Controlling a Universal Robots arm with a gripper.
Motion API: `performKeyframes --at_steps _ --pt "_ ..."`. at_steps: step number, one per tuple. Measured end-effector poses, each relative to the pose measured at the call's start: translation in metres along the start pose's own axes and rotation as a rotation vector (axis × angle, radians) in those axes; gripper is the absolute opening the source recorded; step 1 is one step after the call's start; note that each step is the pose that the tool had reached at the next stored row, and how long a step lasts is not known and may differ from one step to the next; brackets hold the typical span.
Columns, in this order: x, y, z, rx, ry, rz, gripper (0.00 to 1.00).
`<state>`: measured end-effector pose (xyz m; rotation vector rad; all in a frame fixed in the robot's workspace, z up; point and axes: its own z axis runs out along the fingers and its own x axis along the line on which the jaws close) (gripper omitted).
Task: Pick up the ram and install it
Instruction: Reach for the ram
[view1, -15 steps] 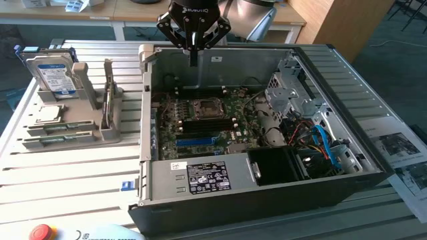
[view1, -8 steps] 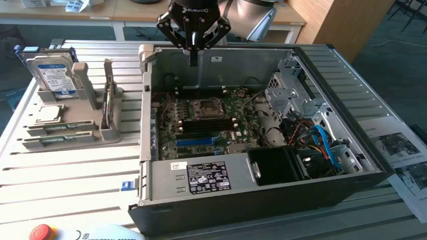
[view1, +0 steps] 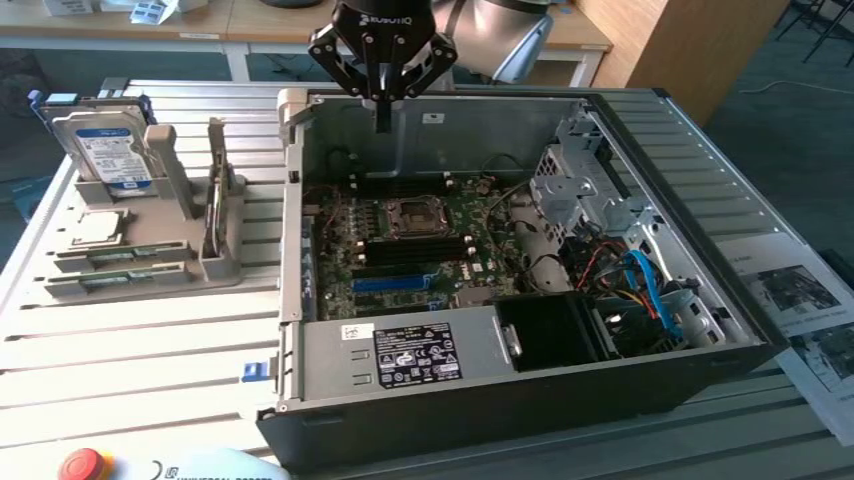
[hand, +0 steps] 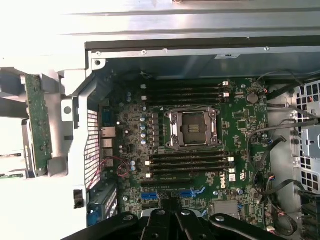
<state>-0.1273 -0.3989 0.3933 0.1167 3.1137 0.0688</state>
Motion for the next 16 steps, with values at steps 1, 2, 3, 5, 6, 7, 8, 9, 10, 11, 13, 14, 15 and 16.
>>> performKeyframes --at_steps 1,2,3,5,6,7,8,9,10,11,13,14,15,16 --pt "0.002 -0.0002 0.0 0.0 -0.0001 0.0 0.1" --pt "0.005 -0.0003 -0.0001 0.0 -0.0001 0.0 0.1" --pt "0.007 -0.0005 -0.0002 0.0 0.0 0.0 0.1" --pt "0.012 -0.0009 -0.0003 0.0 0.0 0.0 0.1" --pt "0.015 -0.0011 -0.0003 0.0 0.0 0.0 0.1" --pt "0.018 -0.0014 -0.0004 -0.0001 -0.0001 0.0 0.1" --pt "0.021 -0.0016 -0.0004 -0.0001 -0.0001 0.0 0.1" --pt "0.025 -0.0018 -0.0005 -0.0001 -0.0001 0.0 0.1" --pt "0.028 -0.0021 -0.0006 0.0 0.0 0.0 0.1" --pt "0.031 -0.0023 -0.0007 0.0 0.0 0.0 0.1" --pt "0.037 -0.0028 -0.0008 -0.0001 0.0 0.0 0.1" --pt "0.041 -0.003 -0.0009 0.0 -0.0001 0.0 0.1" --pt "0.044 -0.0032 -0.001 0.0 0.0 0.0 0.1" --pt "0.047 -0.0035 -0.0011 0.0 0.0 0.0 0.1"
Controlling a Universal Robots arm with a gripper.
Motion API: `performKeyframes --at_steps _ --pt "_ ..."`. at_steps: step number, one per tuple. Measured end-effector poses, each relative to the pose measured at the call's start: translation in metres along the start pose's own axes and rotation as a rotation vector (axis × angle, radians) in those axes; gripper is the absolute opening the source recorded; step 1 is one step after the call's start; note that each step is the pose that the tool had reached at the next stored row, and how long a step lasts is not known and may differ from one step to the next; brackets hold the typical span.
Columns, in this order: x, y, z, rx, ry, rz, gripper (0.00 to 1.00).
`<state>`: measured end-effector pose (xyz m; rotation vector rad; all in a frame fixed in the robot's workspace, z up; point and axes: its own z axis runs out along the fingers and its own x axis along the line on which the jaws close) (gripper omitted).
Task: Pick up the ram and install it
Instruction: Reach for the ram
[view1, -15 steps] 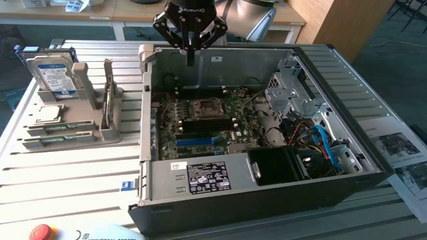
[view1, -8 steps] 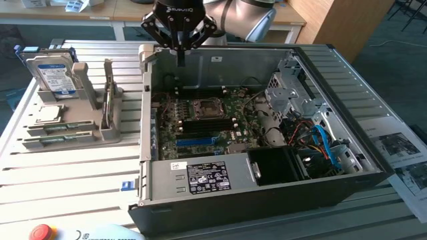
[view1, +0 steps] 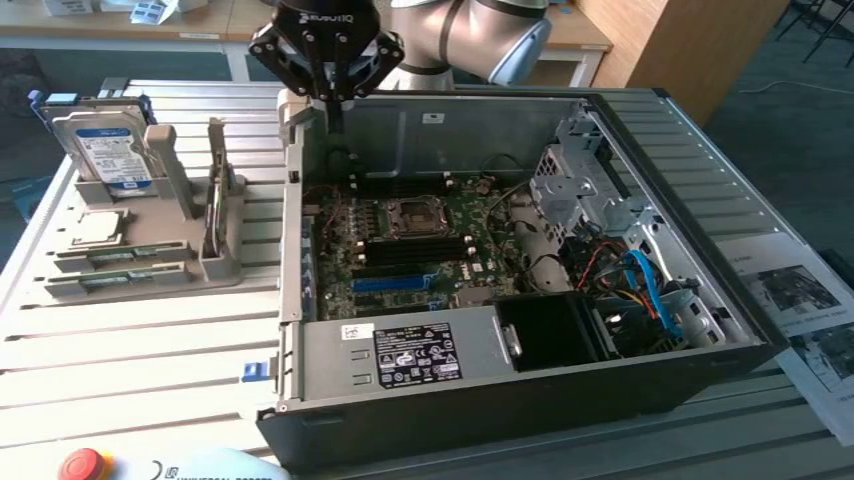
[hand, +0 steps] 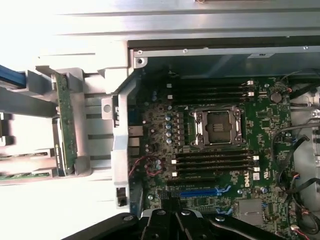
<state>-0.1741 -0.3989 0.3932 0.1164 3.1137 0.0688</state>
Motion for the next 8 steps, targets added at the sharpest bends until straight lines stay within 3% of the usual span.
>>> performKeyframes --at_steps 8 --pt "0.025 -0.0018 -0.0006 0.0 0.0 0.0 0.1"
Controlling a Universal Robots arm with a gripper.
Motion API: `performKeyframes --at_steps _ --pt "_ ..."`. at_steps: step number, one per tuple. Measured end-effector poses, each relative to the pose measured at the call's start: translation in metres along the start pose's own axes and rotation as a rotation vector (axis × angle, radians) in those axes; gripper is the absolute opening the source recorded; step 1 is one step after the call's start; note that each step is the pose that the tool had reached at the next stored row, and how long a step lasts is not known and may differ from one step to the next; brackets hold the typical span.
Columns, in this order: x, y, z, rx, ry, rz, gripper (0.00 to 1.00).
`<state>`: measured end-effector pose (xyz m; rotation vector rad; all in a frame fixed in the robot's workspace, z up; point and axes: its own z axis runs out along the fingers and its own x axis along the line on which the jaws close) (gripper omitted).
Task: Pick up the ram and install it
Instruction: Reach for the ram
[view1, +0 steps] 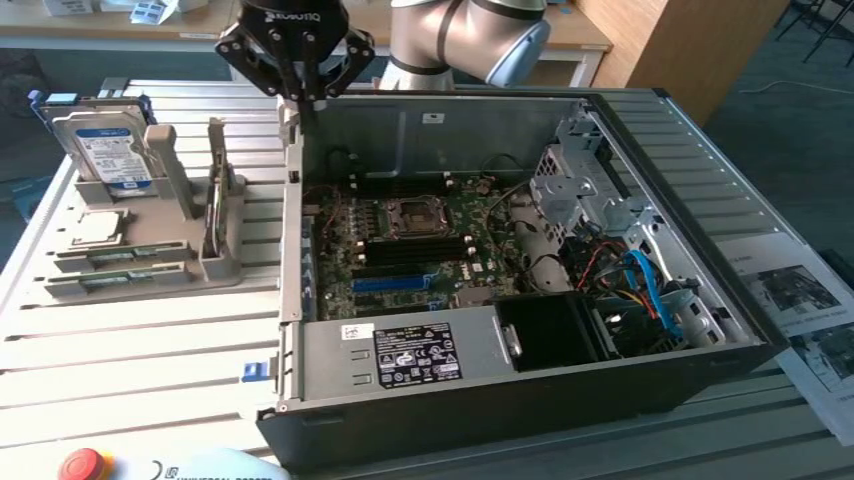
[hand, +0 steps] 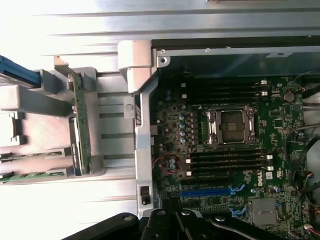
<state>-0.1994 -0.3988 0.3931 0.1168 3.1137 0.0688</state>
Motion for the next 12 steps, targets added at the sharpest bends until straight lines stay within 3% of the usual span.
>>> performKeyframes --at_steps 12 --pt "0.041 -0.0031 -0.001 0.0 0.0 0.0 0.1"
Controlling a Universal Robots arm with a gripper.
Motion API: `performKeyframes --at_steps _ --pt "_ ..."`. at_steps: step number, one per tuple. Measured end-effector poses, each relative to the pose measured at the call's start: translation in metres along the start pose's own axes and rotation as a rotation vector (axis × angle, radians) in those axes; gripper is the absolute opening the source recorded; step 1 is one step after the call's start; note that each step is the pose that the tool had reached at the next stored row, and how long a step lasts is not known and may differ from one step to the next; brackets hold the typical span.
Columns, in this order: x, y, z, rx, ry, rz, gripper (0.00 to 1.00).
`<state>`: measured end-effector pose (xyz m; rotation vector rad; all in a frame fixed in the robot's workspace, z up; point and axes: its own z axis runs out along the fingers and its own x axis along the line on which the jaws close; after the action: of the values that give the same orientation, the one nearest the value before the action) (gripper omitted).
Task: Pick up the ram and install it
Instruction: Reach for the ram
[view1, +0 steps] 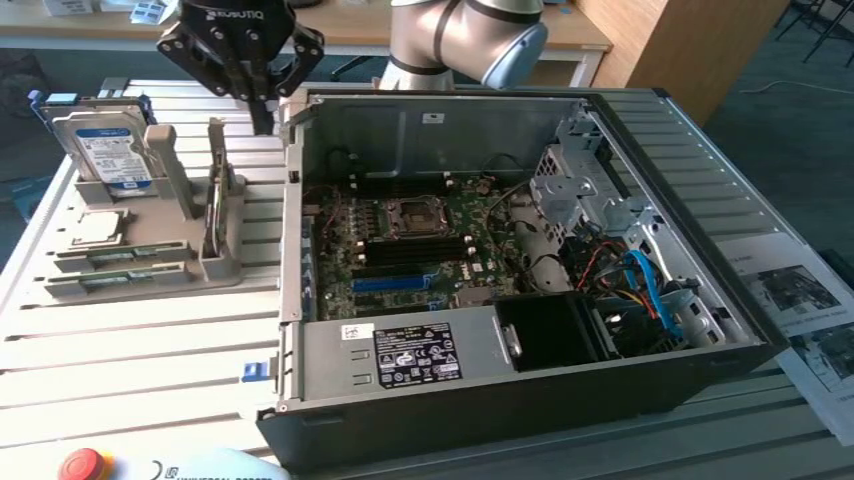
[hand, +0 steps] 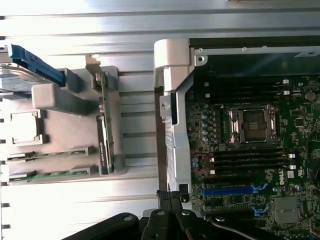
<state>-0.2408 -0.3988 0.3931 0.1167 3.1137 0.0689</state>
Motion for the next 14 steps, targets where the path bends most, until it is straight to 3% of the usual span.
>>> performKeyframes --at_steps 14 --pt "0.049 -0.0037 -0.0012 0.0 0.0 0.0 0.1"
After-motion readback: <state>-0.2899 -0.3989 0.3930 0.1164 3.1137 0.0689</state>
